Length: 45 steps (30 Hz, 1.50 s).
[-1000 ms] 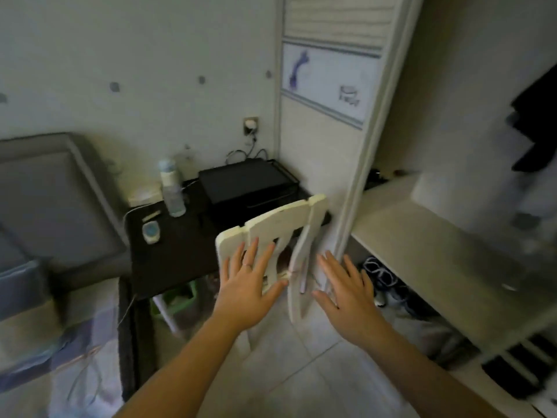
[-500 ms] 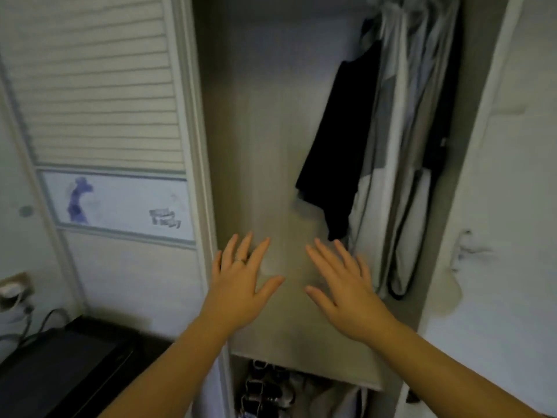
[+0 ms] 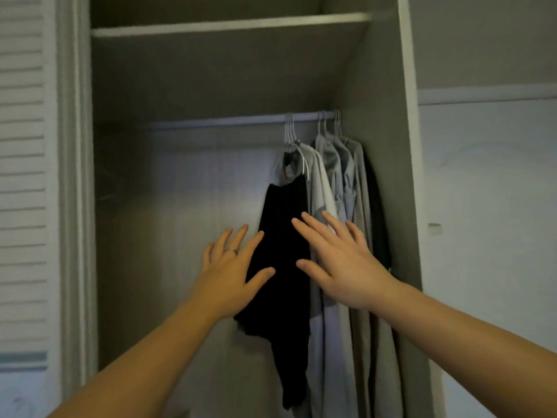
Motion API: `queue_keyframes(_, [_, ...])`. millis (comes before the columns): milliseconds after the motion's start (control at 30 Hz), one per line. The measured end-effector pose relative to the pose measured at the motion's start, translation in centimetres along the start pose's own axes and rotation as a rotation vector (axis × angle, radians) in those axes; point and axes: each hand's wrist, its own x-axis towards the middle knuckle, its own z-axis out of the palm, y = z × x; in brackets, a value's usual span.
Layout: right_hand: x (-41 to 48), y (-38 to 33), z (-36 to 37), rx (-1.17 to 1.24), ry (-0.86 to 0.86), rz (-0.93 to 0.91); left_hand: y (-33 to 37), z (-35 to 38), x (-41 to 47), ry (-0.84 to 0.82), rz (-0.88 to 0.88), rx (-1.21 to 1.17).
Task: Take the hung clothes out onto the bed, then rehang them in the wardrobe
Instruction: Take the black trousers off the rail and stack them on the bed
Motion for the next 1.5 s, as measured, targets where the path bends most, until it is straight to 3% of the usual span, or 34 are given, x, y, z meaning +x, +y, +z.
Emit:
queue_keyframes(267, [12.1,4.9,-1.6,-0.148,0.091,0.011,-1.7,1.2,12.6,0.024,-0.024,-0.085])
queue_keyframes(533, [20.9,6.5,-1.6,-0.387,0.090,0.142,-3.7,5.4,21.7,-0.009,-0.031,-0.262])
queue_keyframes(700, [23.8,5.2,-1.2,-0.402,0.098,0.244,-4.1,6.7,24.8,-0.051,0.072,-0.362])
queue_keyframes(800, [25.6,4.2,-2.0,-0.173,0.152,0.386,-4.7,6.7,25.9,-0.054,0.153,-0.425])
queue_keyframes(967, [28.0,2.4,-3.0,0.736,0.180,0.653,-5.9,6.3,26.8,-0.063,0.233,-0.650])
queue_keyframes(1133, [30.0,1.8,-2.8,1.196,0.120,0.770,-7.9,6.5,27.3,-0.120,0.211,-0.802])
queue_keyframes(1333, [34.0,2.1,-1.2,1.397,0.130,0.852,-9.7,6.6,27.5,-0.193,0.215,-0.883])
queue_keyframes(1500, [35.8,0.8,0.9,1.415,0.363,0.820,-10.2,6.6,27.3,-0.187,0.217,-0.912])
